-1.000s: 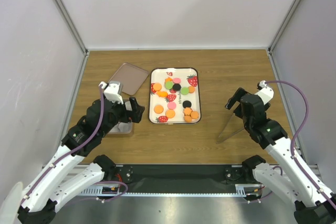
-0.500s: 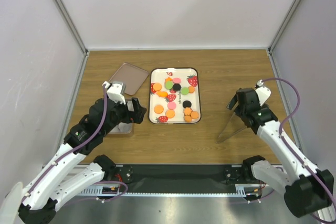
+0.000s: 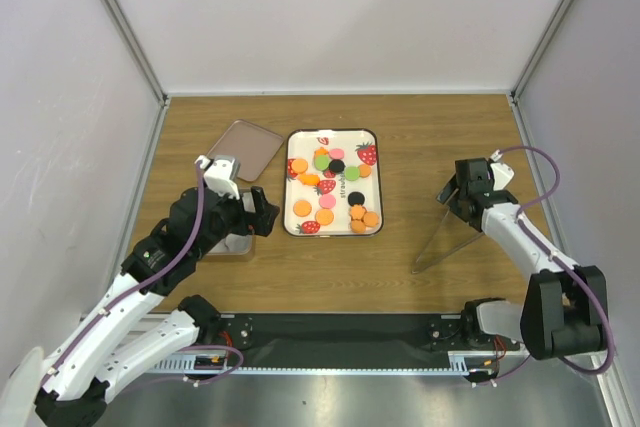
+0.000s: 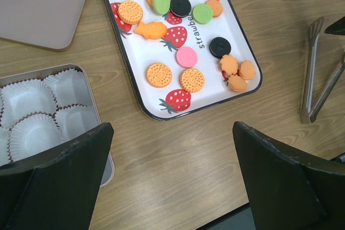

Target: Pack the cookies

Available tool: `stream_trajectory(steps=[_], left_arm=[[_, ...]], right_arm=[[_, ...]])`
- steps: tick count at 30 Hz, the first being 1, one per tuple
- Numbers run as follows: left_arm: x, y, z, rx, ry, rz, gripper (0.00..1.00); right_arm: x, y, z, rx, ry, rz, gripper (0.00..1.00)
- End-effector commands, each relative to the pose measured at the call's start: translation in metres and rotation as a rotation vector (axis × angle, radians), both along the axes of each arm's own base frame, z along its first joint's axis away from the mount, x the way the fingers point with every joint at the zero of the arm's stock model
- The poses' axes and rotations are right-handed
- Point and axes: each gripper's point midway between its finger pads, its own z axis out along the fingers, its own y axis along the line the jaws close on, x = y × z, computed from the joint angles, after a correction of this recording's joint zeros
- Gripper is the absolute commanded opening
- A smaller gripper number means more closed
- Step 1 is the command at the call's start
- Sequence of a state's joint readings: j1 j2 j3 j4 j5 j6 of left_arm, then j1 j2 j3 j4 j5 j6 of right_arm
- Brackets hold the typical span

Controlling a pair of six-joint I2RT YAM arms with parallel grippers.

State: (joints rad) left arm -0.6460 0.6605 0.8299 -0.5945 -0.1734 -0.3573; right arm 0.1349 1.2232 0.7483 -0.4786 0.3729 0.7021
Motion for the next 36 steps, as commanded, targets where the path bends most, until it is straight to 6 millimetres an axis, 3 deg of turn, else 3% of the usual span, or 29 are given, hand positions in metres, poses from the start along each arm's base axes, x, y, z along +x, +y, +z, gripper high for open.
stream_trajectory(steps=[1,13,16,22,25,26,28,31,33,36], left_arm=[[-0.002,-0.003,-0.002,0.001,-0.001,-0.022,1.0],[-0.003,-0.002,-0.002,-0.001,-0.003,-0.022,1.0],[-0.002,-0.003,-0.003,-0.002,-0.001,-0.024,1.0],[-0.002,-0.009,-0.004,-0.017,0.022,-0.035,1.0],[-0.004,-0.015,-0.005,-0.045,0.051,-0.045,1.0],[-0.005,-0.019,-0.008,-0.049,0.067,-0.058,1.0],[-0.006,-0.029,-0.006,-0.096,0.084,-0.084,1.0],[-0.008,-0.053,0.003,-0.21,0.127,-0.147,1.0],[-0.01,-0.075,0.016,-0.313,0.15,-0.216,1.0],[-0.005,-0.095,0.029,-0.419,0.163,-0.271,1.0]], right_arm=[[0.018,0.003,0.004,0.02,-0.05,0.002,0.84],[0.027,0.001,-0.018,0.0,-0.006,-0.018,0.74],[0.033,0.004,-0.023,0.007,0.005,-0.007,0.66],[0.038,0.005,-0.04,0.005,0.046,-0.006,0.43],[0.04,0.005,-0.038,0.003,0.046,-0.007,0.24],[0.041,0.005,-0.035,0.002,0.041,-0.005,0.12],[0.046,0.008,-0.023,0.012,0.022,0.014,0.0],[0.055,0.022,0.006,0.056,-0.032,0.059,0.0],[0.059,0.036,0.037,0.105,-0.111,0.096,0.0],[0.066,0.076,0.1,0.238,-0.26,0.204,0.0]])
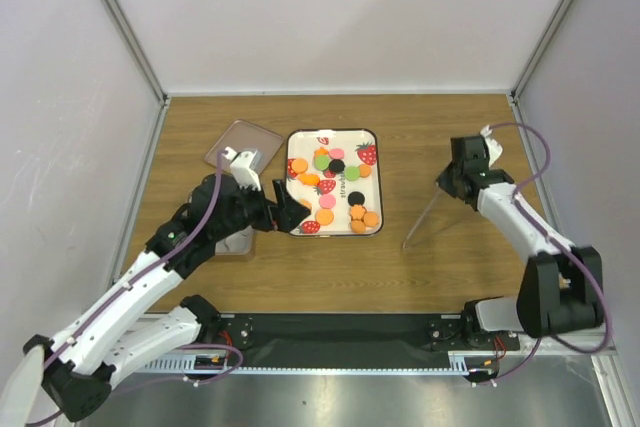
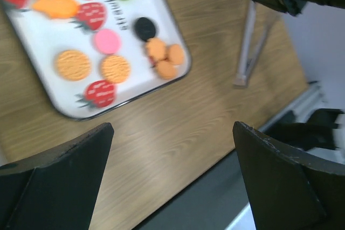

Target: Pack the cookies

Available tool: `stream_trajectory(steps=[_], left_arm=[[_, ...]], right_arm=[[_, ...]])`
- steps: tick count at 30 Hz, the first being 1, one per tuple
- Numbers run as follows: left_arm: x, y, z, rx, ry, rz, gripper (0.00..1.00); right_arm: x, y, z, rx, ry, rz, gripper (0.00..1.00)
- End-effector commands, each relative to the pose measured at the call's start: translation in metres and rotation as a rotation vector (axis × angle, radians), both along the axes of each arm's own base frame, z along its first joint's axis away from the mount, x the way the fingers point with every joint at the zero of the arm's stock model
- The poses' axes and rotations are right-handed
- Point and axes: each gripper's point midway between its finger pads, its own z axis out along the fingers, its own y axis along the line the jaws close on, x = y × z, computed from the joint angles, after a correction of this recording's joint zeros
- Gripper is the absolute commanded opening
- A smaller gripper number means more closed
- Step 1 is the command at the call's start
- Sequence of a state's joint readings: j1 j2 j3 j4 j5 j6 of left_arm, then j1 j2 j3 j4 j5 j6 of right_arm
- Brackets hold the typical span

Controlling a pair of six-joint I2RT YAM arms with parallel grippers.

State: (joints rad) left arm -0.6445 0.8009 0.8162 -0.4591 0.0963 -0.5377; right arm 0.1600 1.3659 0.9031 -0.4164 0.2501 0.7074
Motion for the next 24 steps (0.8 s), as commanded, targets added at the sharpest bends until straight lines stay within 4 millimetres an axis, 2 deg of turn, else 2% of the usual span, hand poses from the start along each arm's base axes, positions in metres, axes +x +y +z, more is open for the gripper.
stream_trajectory(steps=[1,2,3,4,6,7,9,10,11,13,14,16,17,24], left_arm=[[0.002,-0.036,0.039,-0.238,0.006,-0.098,1.0],[0.006,-0.042,0.047,-0.279,-0.008,-0.116,1.0],[0.008,-0.048,0.046,-0.318,0.039,-0.144,1.0],[0.01,-0.051,0.044,-0.34,0.056,-0.156,1.0],[0.013,-0.061,0.059,-0.437,0.049,-0.21,1.0],[0.02,-0.068,0.062,-0.466,0.039,-0.233,1.0],[0.017,-0.078,0.071,-0.527,0.068,-0.302,1.0],[0.019,-0.083,0.07,-0.54,0.083,-0.323,1.0],[0.02,-0.087,0.084,-0.577,0.043,-0.357,1.0],[0.019,-0.091,0.091,-0.603,0.047,-0.387,1.0],[0.022,-0.093,0.094,-0.601,0.054,-0.388,1.0],[0.023,-0.095,0.095,-0.603,0.065,-0.392,1.0],[0.022,-0.095,0.098,-0.614,0.066,-0.4,1.0],[0.012,-0.098,0.103,-0.661,0.093,-0.452,1.0]], right_arm=[[0.018,0.048,0.102,0.184,-0.261,0.119,0.0],[0.016,0.056,0.125,0.231,-0.325,0.145,0.0],[0.013,0.072,0.14,0.29,-0.358,0.2,0.0],[0.015,0.086,0.163,0.351,-0.433,0.247,0.0],[0.008,0.109,0.197,0.438,-0.513,0.31,0.0],[0.003,0.129,0.218,0.468,-0.562,0.368,0.0],[-0.002,0.149,0.237,0.499,-0.606,0.426,0.0],[-0.009,0.169,0.252,0.535,-0.649,0.483,0.0],[-0.012,0.177,0.261,0.556,-0.675,0.508,0.0],[-0.018,0.195,0.286,0.607,-0.753,0.564,0.0],[-0.026,0.208,0.293,0.629,-0.771,0.606,0.0],[-0.032,0.22,0.311,0.657,-0.827,0.647,0.0],[-0.038,0.23,0.314,0.671,-0.833,0.672,0.0],[-0.052,0.255,0.342,0.757,-0.957,0.748,0.0]])
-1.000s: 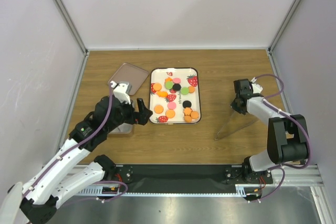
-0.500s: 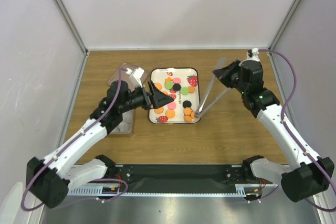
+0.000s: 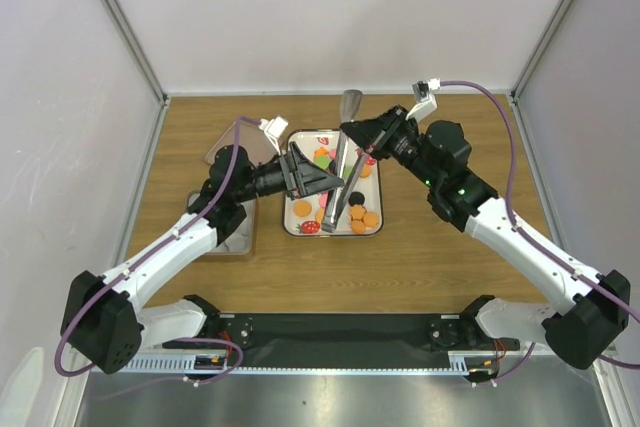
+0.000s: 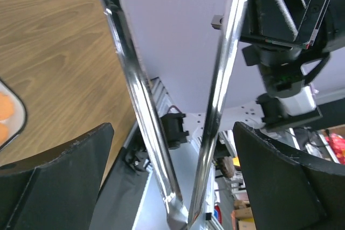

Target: Pack the cookies

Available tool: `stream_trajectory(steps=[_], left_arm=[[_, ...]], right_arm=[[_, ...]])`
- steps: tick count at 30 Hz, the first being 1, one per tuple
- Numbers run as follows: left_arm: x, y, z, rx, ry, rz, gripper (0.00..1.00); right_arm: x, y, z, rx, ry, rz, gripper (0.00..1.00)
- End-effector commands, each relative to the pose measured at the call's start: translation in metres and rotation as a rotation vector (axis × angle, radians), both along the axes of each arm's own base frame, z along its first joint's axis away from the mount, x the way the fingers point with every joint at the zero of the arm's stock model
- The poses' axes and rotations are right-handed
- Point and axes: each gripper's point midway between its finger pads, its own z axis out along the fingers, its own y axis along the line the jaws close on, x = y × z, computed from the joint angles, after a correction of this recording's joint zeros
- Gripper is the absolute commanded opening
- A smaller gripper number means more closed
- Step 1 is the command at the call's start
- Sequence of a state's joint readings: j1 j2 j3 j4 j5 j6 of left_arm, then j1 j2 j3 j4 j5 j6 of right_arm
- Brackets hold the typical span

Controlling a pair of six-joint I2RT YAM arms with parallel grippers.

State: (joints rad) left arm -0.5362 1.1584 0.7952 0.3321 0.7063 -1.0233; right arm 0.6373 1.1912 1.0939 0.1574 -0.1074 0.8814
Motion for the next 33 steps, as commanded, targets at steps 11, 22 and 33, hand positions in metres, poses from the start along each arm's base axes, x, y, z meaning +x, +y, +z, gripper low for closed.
stream_trajectory(steps=[11,22,33], left_arm=[[-0.022,-0.001,0.044,-0.178,-0.028,-0.118,1.0],[-0.03,0.002,0.048,-0.216,-0.007,-0.141,0.94],[-0.028,0.009,0.053,-0.228,-0.006,-0.111,0.76]], right_arm=[[-0.036,0.011,0.075,0.302,-0.308,0.114,0.0],[-0.049,0.014,0.078,0.361,-0.403,0.147,0.0],[-0.053,0.016,0.074,0.384,-0.431,0.13,0.0]])
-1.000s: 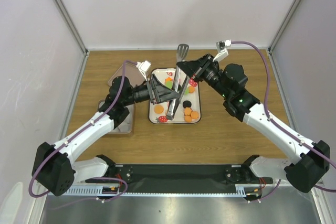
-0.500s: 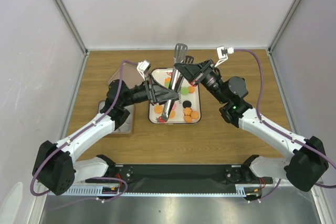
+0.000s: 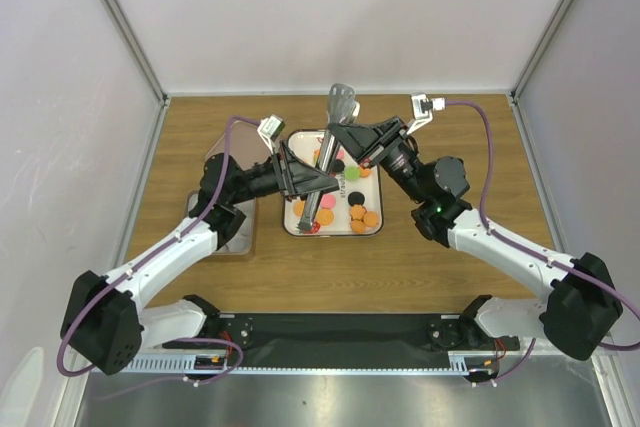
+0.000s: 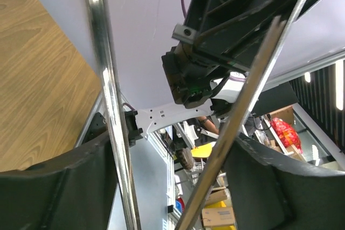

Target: Pack the cookies

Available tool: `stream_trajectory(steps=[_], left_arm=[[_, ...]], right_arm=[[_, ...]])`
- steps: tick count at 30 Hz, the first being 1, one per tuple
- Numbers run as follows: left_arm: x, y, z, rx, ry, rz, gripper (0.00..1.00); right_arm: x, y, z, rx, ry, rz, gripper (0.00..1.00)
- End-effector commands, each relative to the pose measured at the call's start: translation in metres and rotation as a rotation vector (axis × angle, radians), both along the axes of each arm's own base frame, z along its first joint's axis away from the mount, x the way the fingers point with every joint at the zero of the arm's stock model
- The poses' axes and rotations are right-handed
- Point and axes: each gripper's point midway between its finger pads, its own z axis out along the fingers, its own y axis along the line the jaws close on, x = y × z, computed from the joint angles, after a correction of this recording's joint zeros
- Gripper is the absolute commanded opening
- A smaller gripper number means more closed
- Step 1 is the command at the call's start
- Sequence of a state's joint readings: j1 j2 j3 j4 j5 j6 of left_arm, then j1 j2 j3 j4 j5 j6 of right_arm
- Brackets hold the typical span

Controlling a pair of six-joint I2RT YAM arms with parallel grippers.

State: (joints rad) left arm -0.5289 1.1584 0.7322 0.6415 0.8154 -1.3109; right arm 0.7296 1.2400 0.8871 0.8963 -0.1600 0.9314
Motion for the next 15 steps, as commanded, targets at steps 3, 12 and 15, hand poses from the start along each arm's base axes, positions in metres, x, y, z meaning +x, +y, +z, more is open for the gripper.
stream_trajectory(steps=[3,12,15], left_arm=[[-0.003,0.011,0.017,-0.038,-0.067,0.023,0.69],[-0.001,0.012,0.015,-0.007,-0.085,0.043,0.55],[0.001,0.012,0.012,0.011,-0.088,0.054,0.55]], right_arm=[[-0.007,-0.011,0.014,0.063,-0.067,-0.053,0.0],[-0.006,-0.026,0.012,0.068,-0.053,-0.144,0.0],[-0.002,-0.036,0.01,0.077,-0.033,-0.191,0.0]])
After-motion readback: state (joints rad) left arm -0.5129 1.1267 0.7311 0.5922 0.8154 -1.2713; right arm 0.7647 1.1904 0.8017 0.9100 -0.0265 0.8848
